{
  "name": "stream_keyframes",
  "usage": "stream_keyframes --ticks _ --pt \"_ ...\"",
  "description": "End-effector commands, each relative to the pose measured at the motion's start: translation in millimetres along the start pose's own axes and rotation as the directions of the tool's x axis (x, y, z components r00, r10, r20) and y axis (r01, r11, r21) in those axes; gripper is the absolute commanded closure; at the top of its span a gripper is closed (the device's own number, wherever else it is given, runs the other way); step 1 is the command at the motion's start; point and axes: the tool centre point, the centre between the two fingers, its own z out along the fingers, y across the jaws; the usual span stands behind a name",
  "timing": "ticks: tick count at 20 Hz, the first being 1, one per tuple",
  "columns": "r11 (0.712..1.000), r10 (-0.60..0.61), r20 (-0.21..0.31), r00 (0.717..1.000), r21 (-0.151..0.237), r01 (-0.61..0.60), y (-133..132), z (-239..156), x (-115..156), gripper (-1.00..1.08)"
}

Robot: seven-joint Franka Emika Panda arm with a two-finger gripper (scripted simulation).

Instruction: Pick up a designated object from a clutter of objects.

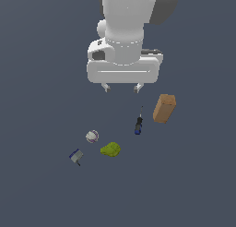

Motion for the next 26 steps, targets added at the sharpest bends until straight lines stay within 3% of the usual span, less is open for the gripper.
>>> stream_keyframes --ticks 1,16,26 --pt "1.0 0.0 0.0 1.0 0.0 0.0 0 0 0 -0.92" --pt "1.0 -0.018 0.026 1.0 -0.005 0.018 -4 6 0 -0.92" --pt "0.99 0.14 0.03 0.99 0.011 -0.141 23 56 16 -0.92"
